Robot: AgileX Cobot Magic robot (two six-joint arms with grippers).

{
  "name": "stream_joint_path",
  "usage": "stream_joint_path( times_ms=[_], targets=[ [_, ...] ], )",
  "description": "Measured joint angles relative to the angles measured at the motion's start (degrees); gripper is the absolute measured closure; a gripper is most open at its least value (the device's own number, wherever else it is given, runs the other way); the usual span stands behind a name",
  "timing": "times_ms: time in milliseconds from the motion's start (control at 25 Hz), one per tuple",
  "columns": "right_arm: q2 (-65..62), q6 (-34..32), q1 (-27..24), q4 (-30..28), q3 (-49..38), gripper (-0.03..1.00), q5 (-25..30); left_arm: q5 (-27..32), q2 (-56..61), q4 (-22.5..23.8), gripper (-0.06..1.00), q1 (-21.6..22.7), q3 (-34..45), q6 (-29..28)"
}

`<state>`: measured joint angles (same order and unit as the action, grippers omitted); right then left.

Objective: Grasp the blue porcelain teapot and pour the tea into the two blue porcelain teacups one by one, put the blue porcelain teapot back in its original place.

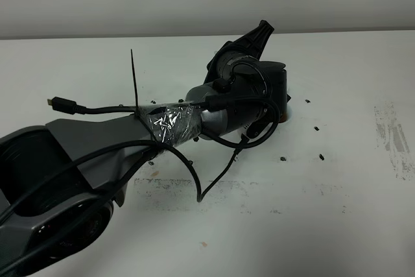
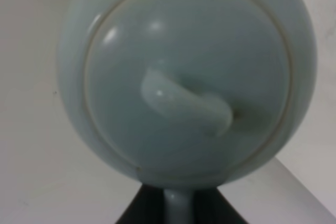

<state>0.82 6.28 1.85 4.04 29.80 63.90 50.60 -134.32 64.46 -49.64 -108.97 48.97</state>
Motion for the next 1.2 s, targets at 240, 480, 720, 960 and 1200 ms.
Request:
stream_joint_path(
  times_ms=[240,480,720,960,1200],
  targets=[
    [0.0,0.0,0.0,0.0,0.0,0.38,0.0,-0.15,0.0,0.0,0.89,0.0,0.0,0.51],
    [0.0,0.0,0.0,0.0,0.0,0.38,0.0,-0.28,0.0,0.0,0.89,0.0,0.0,0.57],
    [0.0,0.0,0.0,0.0,0.0,0.38,0.0,-0.33,0.0,0.05,0.89,0.0,0.0,0.62],
    [0.0,0.0,0.0,0.0,0.0,0.38,0.0,-0.38,0.0,0.05,0.89,0.0,0.0,0.62],
    [0.0,0.0,0.0,0.0,0.0,0.38,0.0,-0.42,0.0,0.05,0.89,0.0,0.0,0.57]
  ],
)
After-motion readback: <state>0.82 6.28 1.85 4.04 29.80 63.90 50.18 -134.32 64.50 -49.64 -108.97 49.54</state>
